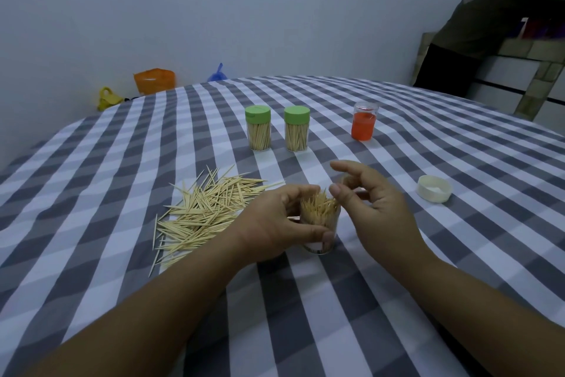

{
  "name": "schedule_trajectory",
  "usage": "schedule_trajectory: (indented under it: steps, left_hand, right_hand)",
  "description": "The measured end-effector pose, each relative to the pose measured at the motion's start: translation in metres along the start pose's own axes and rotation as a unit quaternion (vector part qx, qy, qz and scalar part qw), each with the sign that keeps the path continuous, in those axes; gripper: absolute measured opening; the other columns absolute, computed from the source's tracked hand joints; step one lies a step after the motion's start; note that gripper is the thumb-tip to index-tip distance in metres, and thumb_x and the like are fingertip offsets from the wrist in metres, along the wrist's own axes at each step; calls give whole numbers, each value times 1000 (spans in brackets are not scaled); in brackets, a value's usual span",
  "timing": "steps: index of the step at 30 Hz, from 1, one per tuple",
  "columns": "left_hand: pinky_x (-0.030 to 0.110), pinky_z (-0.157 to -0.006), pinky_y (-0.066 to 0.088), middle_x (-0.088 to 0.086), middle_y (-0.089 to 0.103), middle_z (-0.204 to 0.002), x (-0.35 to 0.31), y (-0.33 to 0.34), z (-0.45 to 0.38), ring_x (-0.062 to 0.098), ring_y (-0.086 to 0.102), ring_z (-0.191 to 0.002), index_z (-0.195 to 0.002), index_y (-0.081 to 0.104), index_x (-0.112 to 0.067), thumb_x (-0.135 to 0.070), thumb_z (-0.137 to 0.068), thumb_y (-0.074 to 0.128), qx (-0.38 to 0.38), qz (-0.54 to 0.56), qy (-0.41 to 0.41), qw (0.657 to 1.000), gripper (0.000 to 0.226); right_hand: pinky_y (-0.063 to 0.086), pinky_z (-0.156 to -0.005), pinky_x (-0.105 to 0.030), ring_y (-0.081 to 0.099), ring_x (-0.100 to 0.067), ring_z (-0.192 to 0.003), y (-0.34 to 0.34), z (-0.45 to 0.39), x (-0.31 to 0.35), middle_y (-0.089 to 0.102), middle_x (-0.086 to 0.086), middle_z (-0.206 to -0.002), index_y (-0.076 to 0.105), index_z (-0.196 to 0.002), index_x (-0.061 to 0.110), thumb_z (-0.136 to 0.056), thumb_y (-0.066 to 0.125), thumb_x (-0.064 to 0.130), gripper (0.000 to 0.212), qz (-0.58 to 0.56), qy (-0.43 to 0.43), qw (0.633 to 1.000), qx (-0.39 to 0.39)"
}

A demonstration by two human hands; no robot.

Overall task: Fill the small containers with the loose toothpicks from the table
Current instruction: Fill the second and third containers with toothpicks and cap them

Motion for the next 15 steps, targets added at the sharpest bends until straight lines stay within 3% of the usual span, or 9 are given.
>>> schedule_trajectory:
  steps: [4,7,10,12,15]
  left_hand:
    - [40,-93,53,3,68,-113,-2,-2,2,14,65,-106,-128,55,-16,-14,-69,83,-17,3,5,1000,65]
    - [35,-90,55,1,71,-106,-5,-1,3,10,67,-100,-121,58,-16,-8,-73,79,-29,1,20,999,53]
    - [29,-83,56,-3,71,-102,-6,-1,2,5,67,-95,-122,59,-19,-4,-74,77,-42,-20,29,999,53]
    - [29,-85,56,-2,71,-104,-6,0,2,6,67,-98,-121,60,-22,-4,-74,77,-39,-19,33,999,53]
    - [29,-89,55,1,67,-112,-5,0,1,11,64,-105,-129,54,-18,-12,-70,82,-32,-24,20,999,66]
  right_hand:
    - [43,-87,-14,54,1,-102,8,5,3,61,19,-99,59,-101,47,-92,53,41,12,30,-24,999,24]
    - [33,-88,-3,46,3,-109,17,10,7,54,26,-105,59,-112,39,-88,46,49,29,75,-59,995,32]
    - [34,-88,-8,44,0,-104,22,9,12,55,17,-101,64,-114,29,-84,53,47,37,112,-88,990,2]
    - [33,-84,-9,42,-3,-99,20,4,10,54,12,-94,70,-102,25,-85,57,38,25,130,-63,989,-15]
    - [30,-81,-4,42,-2,-102,9,-3,-1,50,20,-93,66,-94,31,-91,58,26,10,118,9,993,-20]
Point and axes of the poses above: each hand's wrist, its own z-axis away from the middle knuckle, its own y-axis out of the palm, x = y × z, the point moved 5 cm from there along -z, towards the middle knuckle
